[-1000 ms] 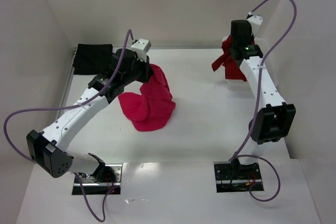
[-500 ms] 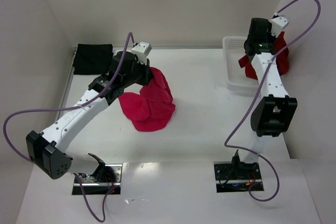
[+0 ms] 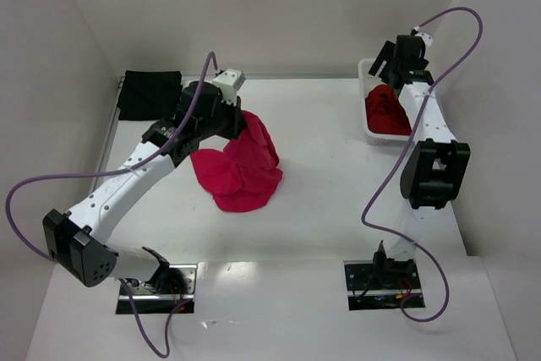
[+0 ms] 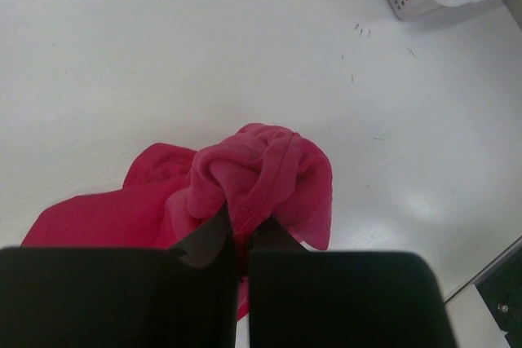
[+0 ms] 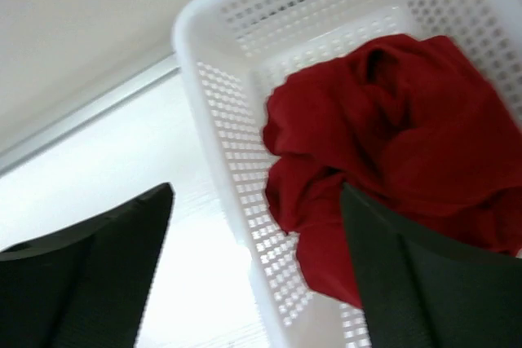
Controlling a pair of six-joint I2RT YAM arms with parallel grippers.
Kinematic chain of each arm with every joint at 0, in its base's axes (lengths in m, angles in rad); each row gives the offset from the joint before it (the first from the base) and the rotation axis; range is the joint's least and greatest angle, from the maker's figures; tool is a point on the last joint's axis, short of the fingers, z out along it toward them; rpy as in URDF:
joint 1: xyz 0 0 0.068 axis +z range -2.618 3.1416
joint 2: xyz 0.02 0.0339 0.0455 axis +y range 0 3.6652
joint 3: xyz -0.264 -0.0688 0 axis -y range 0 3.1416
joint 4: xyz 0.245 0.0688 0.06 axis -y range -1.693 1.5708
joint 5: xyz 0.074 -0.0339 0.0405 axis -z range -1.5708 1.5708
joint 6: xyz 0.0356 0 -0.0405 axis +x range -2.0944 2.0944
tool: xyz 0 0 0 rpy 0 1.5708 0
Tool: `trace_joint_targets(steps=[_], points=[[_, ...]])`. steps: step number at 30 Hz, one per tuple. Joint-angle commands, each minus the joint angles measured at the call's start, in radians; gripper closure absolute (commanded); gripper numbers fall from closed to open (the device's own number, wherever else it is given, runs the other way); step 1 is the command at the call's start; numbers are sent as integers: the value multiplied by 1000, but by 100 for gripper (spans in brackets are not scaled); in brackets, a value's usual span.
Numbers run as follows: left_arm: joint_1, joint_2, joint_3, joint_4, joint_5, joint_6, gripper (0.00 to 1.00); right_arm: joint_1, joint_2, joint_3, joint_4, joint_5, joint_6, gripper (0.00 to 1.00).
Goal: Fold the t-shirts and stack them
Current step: Flatten out the tshirt
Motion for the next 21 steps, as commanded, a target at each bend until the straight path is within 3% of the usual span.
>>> trace_joint_targets(steps=[1, 5, 8, 12, 14, 16, 21], points=[[7, 31, 103, 8, 69, 0, 97, 5, -108, 43, 3, -188, -17, 0], [7, 51, 165, -3, 128, 0, 97, 31, -304, -136, 135, -420, -17, 0], [7, 85, 327, -96, 138, 0, 97, 144, -435, -328, 243, -626, -74, 0], [7, 169, 554, -188, 193, 0, 97, 250, -513, -509, 300, -675, -63, 0], [7, 196, 669, -188, 304, -43, 97, 285, -548, -538, 300, -657, -63, 0], [7, 208, 688, -149, 355, -75, 97, 308, -576, -573, 325, -657, -42, 0], [16, 197, 567, -187, 194, -80, 97, 339, -650, -606, 340, -727, -33, 0]])
